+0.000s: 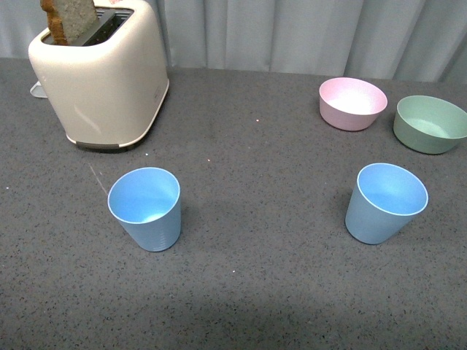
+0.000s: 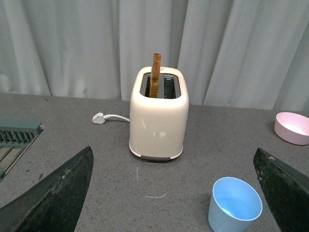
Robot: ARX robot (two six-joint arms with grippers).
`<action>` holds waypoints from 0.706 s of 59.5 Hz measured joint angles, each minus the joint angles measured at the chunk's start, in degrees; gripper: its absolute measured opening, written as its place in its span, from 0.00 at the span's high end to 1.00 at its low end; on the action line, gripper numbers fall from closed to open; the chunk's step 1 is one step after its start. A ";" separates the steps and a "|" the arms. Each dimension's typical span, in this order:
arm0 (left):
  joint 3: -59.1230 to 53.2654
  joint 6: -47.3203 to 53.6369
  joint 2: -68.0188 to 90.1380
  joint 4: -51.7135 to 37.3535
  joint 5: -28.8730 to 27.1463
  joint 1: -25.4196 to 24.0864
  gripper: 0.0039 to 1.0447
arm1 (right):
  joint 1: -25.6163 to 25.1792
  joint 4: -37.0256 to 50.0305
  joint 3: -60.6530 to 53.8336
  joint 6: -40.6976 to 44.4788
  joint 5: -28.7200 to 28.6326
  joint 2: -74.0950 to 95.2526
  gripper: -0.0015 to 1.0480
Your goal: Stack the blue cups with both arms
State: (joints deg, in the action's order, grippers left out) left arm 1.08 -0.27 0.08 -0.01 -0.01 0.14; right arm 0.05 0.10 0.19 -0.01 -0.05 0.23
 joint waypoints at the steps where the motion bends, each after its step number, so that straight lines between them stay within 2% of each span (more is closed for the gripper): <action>1: 0.00 0.00 0.00 0.00 0.00 0.00 0.06 | 0.00 0.00 0.00 0.00 -0.02 0.00 0.09; 8: 0.00 0.00 0.02 0.00 0.00 0.00 0.06 | 0.00 0.00 0.00 0.00 -0.02 0.00 0.09; 10: 0.61 -0.85 1.05 2.12 -2.95 0.81 0.06 | 0.00 0.00 0.00 0.00 0.00 0.00 0.09; 12: 2.69 -1.99 4.55 7.43 -8.41 1.68 0.06 | 0.00 0.00 0.00 0.00 0.00 0.00 0.09; 14: 3.82 -2.97 8.26 9.62 -10.91 1.75 0.06 | 0.00 0.00 0.00 0.00 0.00 0.00 0.09; 17: 4.31 -3.65 13.75 9.46 -11.41 0.96 0.06 | 0.00 0.00 0.00 0.00 0.00 0.00 0.09; 28: 7.76 -4.63 32.89 -4.63 -1.75 -4.15 0.06 | 0.00 0.00 0.00 0.00 -0.02 0.00 0.09; 35: 11.37 -6.99 45.72 -11.63 2.86 -4.52 0.06 | 0.00 -0.02 0.00 0.00 -0.02 0.00 0.09; 42: 14.75 -9.11 57.24 -15.06 4.57 -3.26 0.06 | 0.00 -0.02 0.00 0.00 -0.02 0.00 0.09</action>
State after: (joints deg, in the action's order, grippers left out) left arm 15.84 -9.39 57.32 -15.07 4.56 -3.11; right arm 0.05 0.08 0.19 -0.01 -0.08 0.23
